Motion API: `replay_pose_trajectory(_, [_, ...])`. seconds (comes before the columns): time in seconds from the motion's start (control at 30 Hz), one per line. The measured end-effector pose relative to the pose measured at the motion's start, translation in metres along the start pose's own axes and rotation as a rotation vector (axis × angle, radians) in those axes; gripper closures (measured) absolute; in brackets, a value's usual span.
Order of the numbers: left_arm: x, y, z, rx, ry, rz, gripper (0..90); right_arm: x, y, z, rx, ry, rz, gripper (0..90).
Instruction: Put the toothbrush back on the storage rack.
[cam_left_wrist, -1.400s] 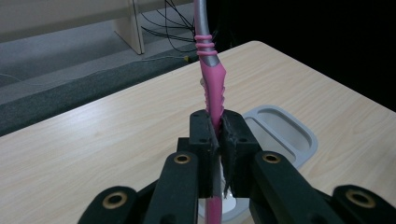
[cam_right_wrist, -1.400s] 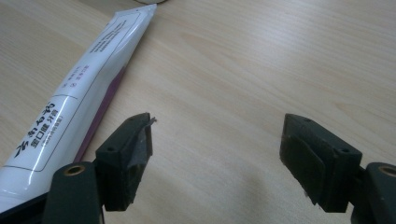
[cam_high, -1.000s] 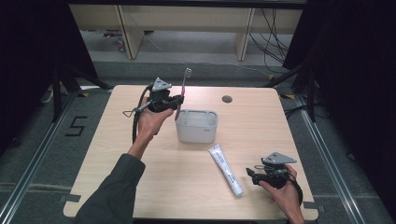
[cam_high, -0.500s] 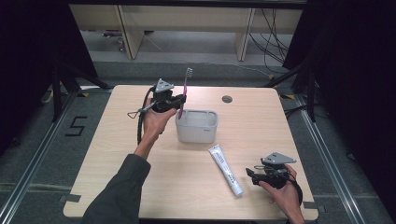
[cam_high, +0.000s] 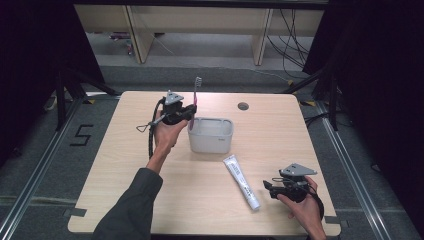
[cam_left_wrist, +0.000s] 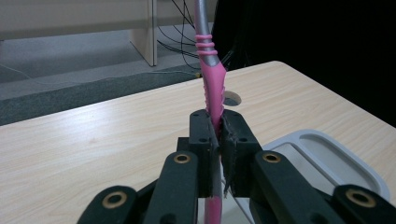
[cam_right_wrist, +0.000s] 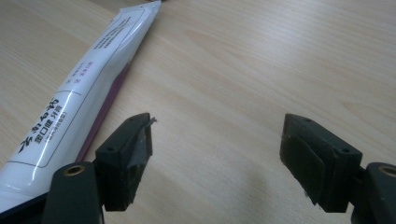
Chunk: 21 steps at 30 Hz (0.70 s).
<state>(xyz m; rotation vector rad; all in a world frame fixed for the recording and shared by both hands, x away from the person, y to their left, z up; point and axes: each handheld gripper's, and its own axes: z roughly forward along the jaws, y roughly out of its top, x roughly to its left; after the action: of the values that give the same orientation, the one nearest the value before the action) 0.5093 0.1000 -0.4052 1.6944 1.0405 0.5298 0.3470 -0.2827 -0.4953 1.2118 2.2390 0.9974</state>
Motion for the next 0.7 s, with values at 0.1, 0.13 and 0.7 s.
replay_pose_trajectory(0.1, [-0.002,-0.002,0.002,0.003,-0.003,0.000,82.9,0.000,0.000,0.000,0.003,0.003,0.003,26.3])
replay_pose_trajectory(0.13, [-0.003,-0.003,0.003,0.005,-0.002,0.004,82.9,0.000,0.000,0.000,0.003,0.003,0.004,26.3])
replay_pose_trajectory(0.7, [-0.012,-0.014,0.016,0.080,0.012,0.026,82.0,0.000,0.000,-0.001,0.000,-0.005,-0.008,26.3])
